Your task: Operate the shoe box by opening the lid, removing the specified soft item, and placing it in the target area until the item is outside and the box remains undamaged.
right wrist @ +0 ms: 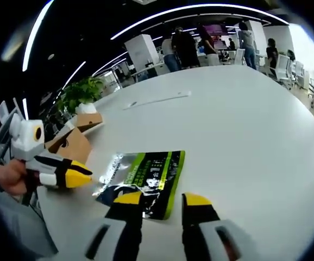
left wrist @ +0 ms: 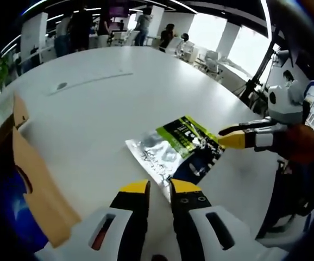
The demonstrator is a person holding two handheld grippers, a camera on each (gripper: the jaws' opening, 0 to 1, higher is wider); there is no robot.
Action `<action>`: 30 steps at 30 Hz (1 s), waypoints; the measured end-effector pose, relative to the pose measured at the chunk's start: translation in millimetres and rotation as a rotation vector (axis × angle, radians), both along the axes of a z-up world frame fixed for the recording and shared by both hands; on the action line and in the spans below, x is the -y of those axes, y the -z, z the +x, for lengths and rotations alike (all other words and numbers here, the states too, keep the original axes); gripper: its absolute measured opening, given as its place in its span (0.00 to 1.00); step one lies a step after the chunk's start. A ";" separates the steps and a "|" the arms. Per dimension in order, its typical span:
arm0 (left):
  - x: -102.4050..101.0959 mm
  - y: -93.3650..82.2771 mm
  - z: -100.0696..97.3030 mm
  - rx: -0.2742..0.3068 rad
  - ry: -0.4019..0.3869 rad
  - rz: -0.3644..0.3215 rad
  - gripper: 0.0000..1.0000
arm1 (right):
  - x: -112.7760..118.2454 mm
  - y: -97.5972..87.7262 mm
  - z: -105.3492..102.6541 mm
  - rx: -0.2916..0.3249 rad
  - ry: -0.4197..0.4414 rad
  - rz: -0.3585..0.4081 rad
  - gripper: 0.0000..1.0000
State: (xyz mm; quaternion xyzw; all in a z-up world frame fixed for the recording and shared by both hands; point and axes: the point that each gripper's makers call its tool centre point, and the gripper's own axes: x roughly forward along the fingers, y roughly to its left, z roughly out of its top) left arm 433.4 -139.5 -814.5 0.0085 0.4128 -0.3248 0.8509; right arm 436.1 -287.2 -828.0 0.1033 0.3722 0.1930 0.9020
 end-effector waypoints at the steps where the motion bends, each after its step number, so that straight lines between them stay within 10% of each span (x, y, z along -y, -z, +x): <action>1: -0.3 -3.5 -0.6 0.005 0.001 -0.003 0.14 | 0.2 -0.4 -0.9 -0.001 0.003 0.001 0.24; 30: -41.2 -52.6 -9.1 0.081 0.008 -0.096 0.15 | -38.2 -37.9 -4.3 0.069 0.003 0.030 0.25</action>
